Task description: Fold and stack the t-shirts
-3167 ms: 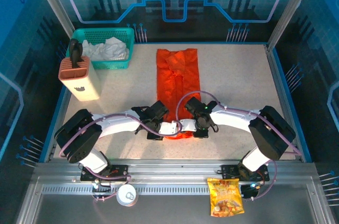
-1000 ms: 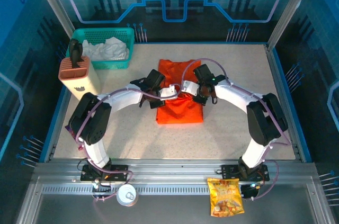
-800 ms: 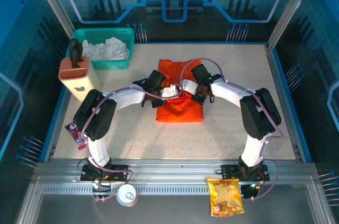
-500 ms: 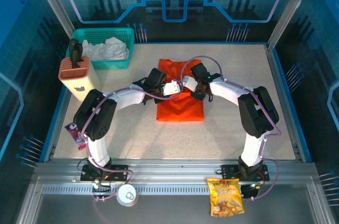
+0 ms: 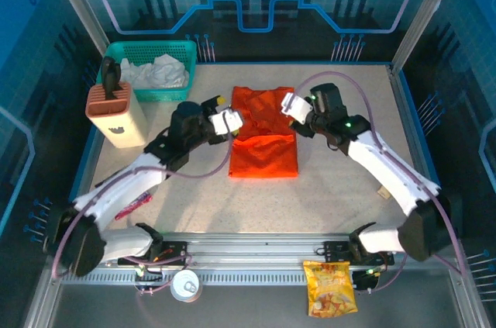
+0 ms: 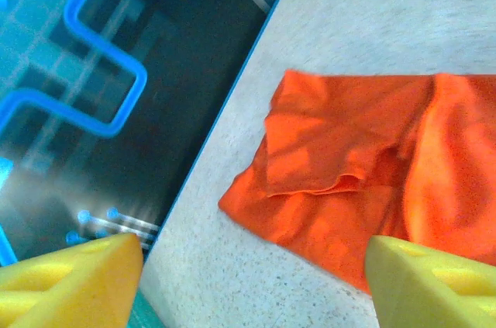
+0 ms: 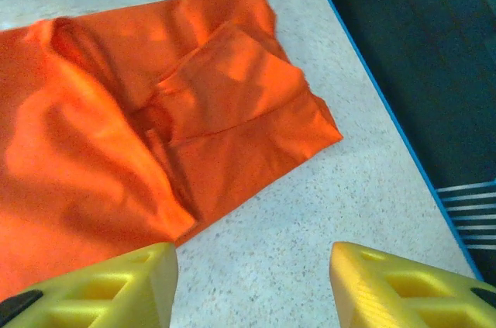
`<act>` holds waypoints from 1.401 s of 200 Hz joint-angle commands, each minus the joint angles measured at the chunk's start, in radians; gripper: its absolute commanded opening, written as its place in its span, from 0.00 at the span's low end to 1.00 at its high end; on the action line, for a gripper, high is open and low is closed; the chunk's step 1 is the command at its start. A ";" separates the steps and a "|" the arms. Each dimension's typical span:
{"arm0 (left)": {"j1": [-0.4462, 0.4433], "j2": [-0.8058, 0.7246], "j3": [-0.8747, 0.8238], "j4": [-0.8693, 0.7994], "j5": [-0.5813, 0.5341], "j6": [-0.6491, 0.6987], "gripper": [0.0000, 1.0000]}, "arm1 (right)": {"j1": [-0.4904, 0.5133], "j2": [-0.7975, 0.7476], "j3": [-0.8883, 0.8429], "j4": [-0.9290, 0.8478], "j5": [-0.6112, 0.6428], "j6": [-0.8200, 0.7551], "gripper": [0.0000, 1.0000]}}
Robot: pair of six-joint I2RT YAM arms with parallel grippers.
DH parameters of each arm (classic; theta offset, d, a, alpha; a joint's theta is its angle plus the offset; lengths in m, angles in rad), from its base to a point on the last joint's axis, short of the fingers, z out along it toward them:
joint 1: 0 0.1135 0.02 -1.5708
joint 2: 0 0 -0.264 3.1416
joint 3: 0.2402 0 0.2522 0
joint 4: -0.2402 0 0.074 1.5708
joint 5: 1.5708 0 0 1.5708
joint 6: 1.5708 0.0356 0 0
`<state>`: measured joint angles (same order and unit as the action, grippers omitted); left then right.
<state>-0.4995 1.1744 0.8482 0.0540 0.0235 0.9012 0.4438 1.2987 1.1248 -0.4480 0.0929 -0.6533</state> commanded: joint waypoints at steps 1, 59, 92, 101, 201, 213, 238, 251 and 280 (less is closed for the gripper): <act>-0.005 -0.112 -0.071 -0.227 0.243 0.161 0.81 | 0.024 -0.067 -0.057 -0.202 -0.121 -0.178 0.58; -0.104 -0.042 -0.049 -0.543 0.204 0.280 0.97 | 0.121 0.021 -0.128 -0.353 -0.115 -0.238 0.62; -0.135 0.087 -0.036 -0.534 0.177 0.287 0.98 | 0.141 0.157 -0.137 -0.295 -0.087 -0.218 0.63; -0.135 0.119 -0.031 -0.525 0.173 0.288 0.98 | 0.142 0.187 -0.138 -0.275 -0.089 -0.219 0.63; -0.133 0.392 0.089 -0.508 0.178 0.297 0.95 | 0.132 0.368 -0.128 -0.190 -0.095 -0.235 0.64; -0.131 0.414 0.110 -0.518 0.172 0.296 0.95 | 0.126 0.374 -0.128 -0.186 -0.097 -0.237 0.64; -0.127 0.454 0.150 -0.553 0.155 0.300 0.94 | 0.117 0.381 -0.131 -0.172 -0.101 -0.241 0.64; -0.124 0.470 0.164 -0.571 0.142 0.302 0.94 | 0.111 0.386 -0.131 -0.169 -0.101 -0.244 0.64; -0.111 0.506 0.189 -0.619 0.108 0.309 0.93 | 0.105 0.404 -0.127 -0.159 -0.104 -0.246 0.64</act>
<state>-0.6254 1.6478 1.0039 -0.4820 0.1558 1.1828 0.5610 1.6802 0.9916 -0.6147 -0.0010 -0.8818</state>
